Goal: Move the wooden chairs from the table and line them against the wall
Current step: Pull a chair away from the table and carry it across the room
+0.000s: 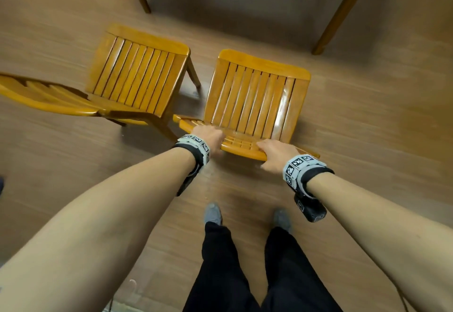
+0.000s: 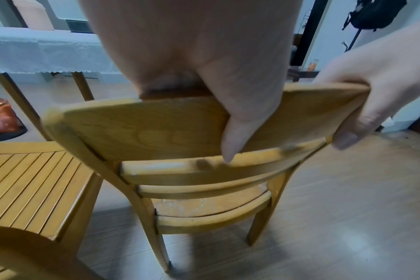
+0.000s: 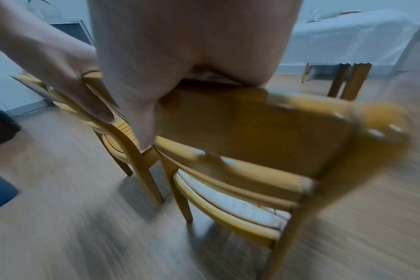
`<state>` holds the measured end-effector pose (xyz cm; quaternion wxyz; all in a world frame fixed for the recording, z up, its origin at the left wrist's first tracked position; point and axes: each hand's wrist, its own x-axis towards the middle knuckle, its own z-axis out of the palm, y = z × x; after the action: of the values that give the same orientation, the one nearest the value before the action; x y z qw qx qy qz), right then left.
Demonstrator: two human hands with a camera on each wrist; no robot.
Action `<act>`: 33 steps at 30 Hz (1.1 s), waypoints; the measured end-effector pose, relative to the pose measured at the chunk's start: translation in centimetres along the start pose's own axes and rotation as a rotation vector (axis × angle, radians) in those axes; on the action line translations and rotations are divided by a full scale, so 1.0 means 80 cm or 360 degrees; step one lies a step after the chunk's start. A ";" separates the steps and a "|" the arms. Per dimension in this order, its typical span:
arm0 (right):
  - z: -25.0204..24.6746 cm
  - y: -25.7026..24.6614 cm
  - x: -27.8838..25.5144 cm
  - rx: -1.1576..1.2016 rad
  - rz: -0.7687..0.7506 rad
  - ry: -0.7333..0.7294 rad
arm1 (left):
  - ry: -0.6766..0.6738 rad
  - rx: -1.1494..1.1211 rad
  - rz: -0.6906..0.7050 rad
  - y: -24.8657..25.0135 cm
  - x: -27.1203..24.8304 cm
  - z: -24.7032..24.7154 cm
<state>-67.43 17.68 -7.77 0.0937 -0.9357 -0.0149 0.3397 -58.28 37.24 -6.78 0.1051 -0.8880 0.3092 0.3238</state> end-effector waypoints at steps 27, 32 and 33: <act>-0.119 -0.574 0.272 0.0106 -0.0405 -0.0033 | 0.0274 -0.0062 -0.0434 -0.626 -0.147 0.089; -0.090 -0.644 0.309 0.0125 -0.0061 0.0049 | 0.0284 0.0166 -0.0113 -0.723 -0.124 0.116; -0.089 -0.652 0.311 0.0108 0.0030 0.0082 | 0.0246 0.0176 -0.0055 -0.735 -0.121 0.111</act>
<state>-41.88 69.98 -8.52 0.1226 -0.9405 0.0078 0.3168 -32.33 91.56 -8.21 0.1355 -0.9084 0.3183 0.2347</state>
